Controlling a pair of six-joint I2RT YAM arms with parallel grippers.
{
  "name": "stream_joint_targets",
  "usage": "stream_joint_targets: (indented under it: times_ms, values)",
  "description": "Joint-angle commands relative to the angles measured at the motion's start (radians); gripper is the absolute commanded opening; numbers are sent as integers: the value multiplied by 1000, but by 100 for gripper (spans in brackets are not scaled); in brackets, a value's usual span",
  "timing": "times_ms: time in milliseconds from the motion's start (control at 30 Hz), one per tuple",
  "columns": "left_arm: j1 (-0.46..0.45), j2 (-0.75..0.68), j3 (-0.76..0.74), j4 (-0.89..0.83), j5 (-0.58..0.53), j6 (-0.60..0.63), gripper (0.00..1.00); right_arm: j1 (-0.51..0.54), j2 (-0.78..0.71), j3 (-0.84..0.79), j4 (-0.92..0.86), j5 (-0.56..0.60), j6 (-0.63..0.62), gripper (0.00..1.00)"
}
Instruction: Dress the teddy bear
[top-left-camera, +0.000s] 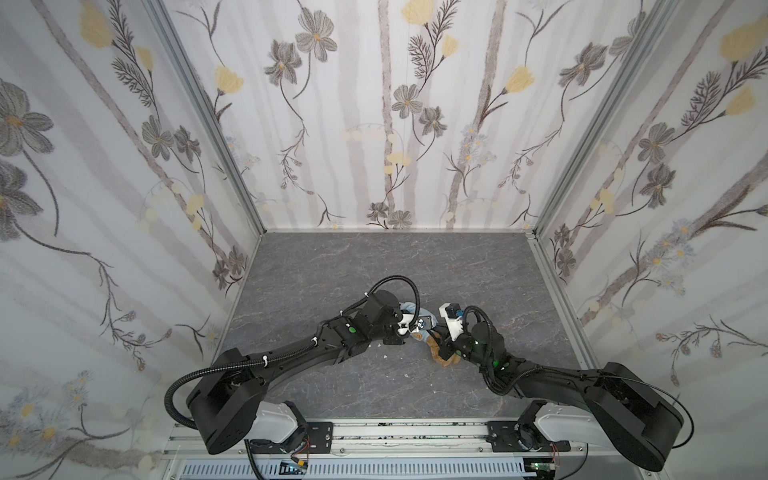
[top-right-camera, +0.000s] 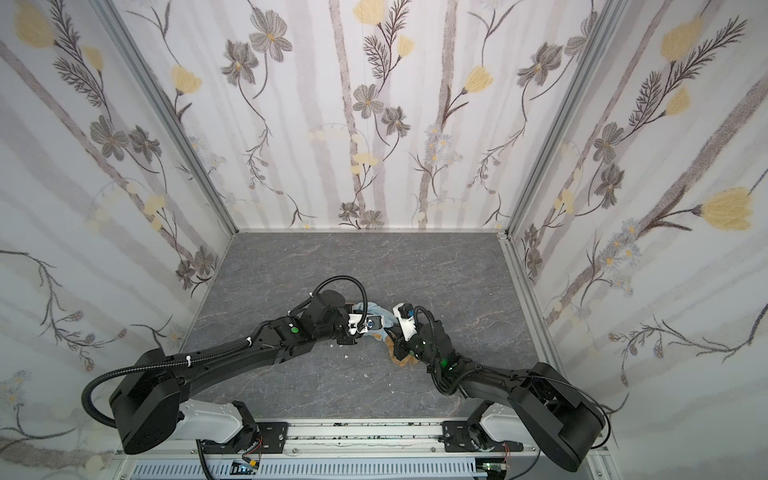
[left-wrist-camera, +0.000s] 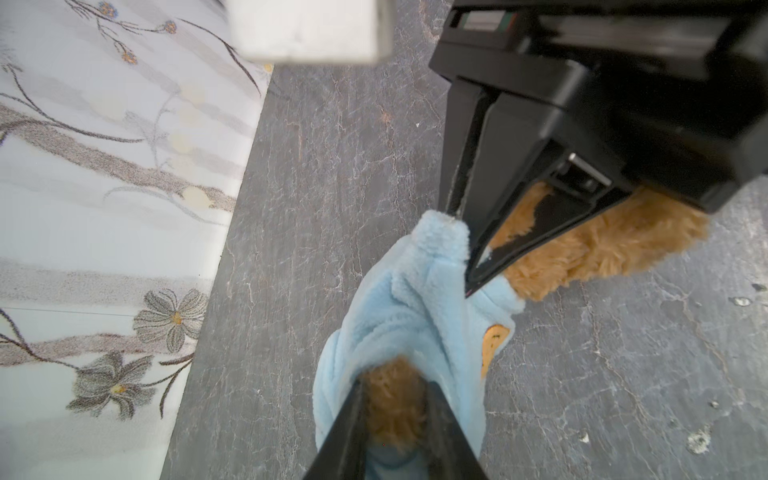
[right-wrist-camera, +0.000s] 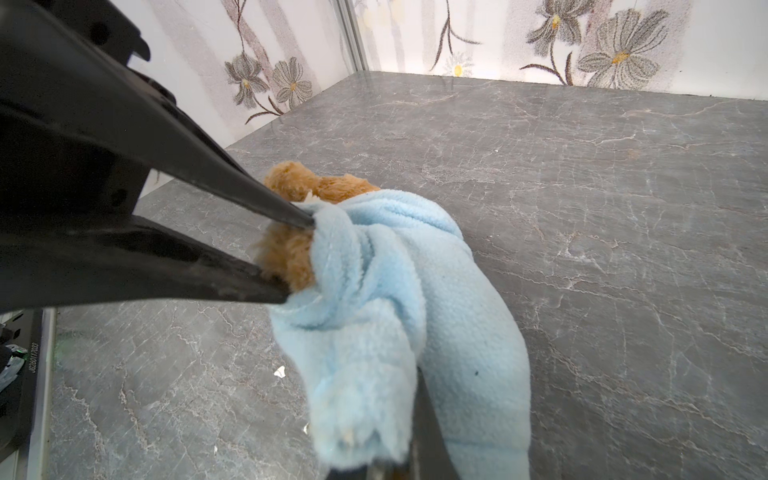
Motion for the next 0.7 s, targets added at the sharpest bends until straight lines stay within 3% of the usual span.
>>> stream_joint_targets:
  times_ms: [0,467,667]
  values:
    - [5,12,25,4,-25,-3,29,1,2,-1,42,-1,-6,0]
    - [21,107,33,-9,-19,-6,33,3,-8,28,28,-23,-27,0]
    - [44,192,65,-8,20,-48,34,2,42,20,167,-37,24,0]
